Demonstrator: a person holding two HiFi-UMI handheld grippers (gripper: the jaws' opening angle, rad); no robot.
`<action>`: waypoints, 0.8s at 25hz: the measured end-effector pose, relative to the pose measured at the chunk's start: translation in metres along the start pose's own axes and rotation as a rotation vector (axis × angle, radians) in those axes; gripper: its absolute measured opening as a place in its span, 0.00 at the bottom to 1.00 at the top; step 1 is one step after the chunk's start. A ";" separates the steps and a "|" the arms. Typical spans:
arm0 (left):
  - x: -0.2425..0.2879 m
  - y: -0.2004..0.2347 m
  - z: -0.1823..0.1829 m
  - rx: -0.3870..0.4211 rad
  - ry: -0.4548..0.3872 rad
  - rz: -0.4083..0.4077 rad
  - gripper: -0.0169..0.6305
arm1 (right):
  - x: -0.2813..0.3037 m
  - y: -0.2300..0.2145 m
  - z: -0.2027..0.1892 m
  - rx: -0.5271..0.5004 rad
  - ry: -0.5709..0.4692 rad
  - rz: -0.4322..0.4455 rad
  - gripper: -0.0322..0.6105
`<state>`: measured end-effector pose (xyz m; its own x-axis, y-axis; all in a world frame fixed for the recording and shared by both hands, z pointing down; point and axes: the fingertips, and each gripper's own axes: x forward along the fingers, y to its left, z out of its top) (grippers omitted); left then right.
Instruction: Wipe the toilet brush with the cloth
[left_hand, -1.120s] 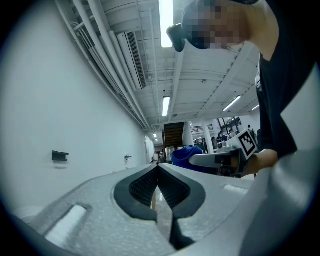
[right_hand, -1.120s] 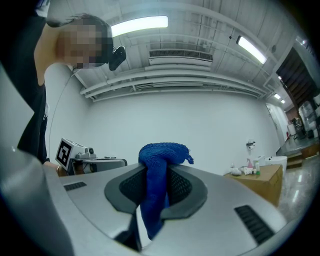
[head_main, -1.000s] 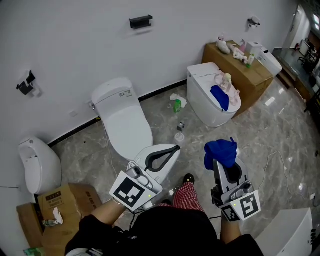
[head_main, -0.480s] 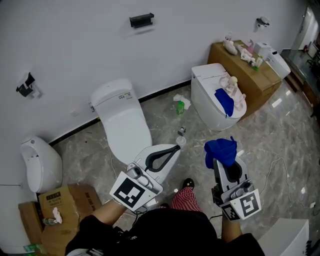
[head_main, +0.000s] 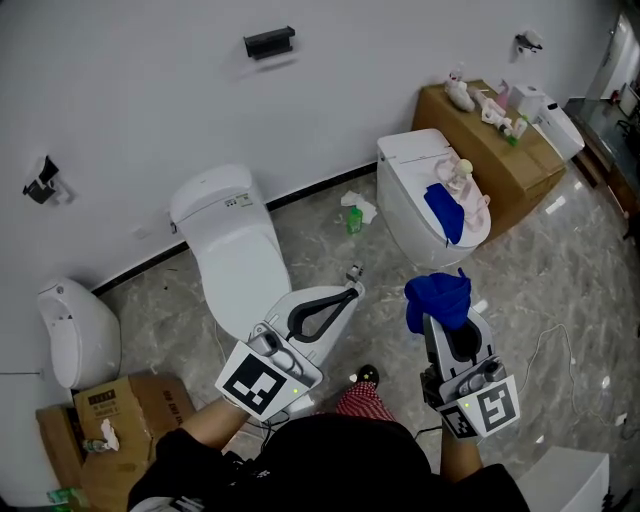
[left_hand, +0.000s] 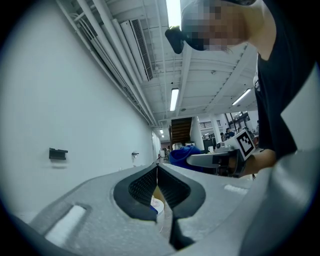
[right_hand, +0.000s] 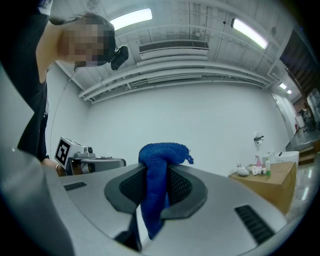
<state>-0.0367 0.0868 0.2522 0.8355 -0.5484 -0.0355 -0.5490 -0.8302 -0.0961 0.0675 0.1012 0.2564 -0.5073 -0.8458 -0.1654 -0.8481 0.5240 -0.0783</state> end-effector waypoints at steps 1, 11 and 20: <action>0.005 0.001 0.000 0.003 0.002 0.000 0.03 | 0.002 -0.005 0.001 0.001 -0.002 0.003 0.17; 0.056 0.013 -0.004 0.011 0.015 0.029 0.03 | 0.020 -0.058 0.000 0.004 -0.005 0.042 0.17; 0.099 0.008 -0.004 0.035 0.022 0.051 0.03 | 0.024 -0.096 -0.001 0.005 -0.009 0.096 0.17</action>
<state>0.0411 0.0255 0.2521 0.8054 -0.5924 -0.0197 -0.5896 -0.7972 -0.1299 0.1368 0.0304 0.2608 -0.5845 -0.7910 -0.1809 -0.7951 0.6028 -0.0663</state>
